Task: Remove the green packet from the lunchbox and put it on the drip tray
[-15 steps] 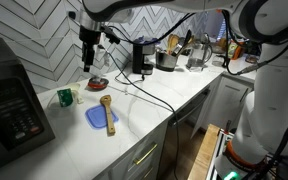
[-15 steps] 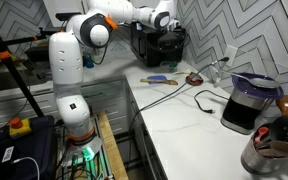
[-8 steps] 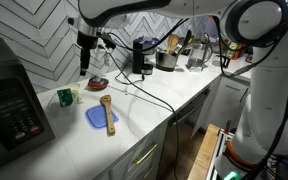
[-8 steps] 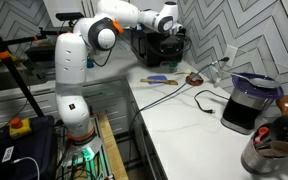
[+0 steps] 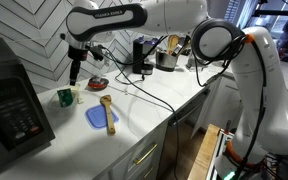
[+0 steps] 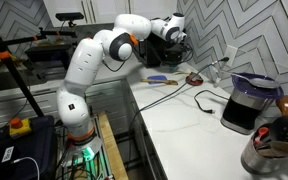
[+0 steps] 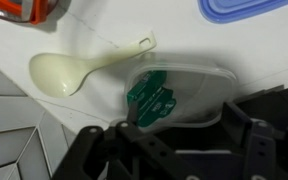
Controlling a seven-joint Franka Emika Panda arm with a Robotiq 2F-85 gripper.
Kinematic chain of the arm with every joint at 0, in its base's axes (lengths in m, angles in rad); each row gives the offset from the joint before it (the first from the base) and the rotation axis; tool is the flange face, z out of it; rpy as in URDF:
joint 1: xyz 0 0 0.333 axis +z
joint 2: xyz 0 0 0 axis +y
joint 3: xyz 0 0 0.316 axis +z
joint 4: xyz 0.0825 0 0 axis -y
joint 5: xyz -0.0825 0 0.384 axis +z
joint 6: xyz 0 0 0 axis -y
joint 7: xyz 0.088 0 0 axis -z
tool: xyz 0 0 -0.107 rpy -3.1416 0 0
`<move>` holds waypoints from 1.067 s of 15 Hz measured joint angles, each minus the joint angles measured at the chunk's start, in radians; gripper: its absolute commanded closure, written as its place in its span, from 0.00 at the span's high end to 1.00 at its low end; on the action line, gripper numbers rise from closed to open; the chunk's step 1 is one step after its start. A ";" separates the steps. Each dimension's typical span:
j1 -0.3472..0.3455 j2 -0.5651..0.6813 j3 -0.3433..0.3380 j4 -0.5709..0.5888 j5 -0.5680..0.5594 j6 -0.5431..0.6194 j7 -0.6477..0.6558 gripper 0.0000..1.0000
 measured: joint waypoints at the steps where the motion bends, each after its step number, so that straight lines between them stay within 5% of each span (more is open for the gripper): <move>1: 0.000 0.027 0.007 0.035 0.000 -0.018 0.011 0.60; 16: 0.001 0.334 0.007 0.457 -0.001 -0.217 0.090 0.50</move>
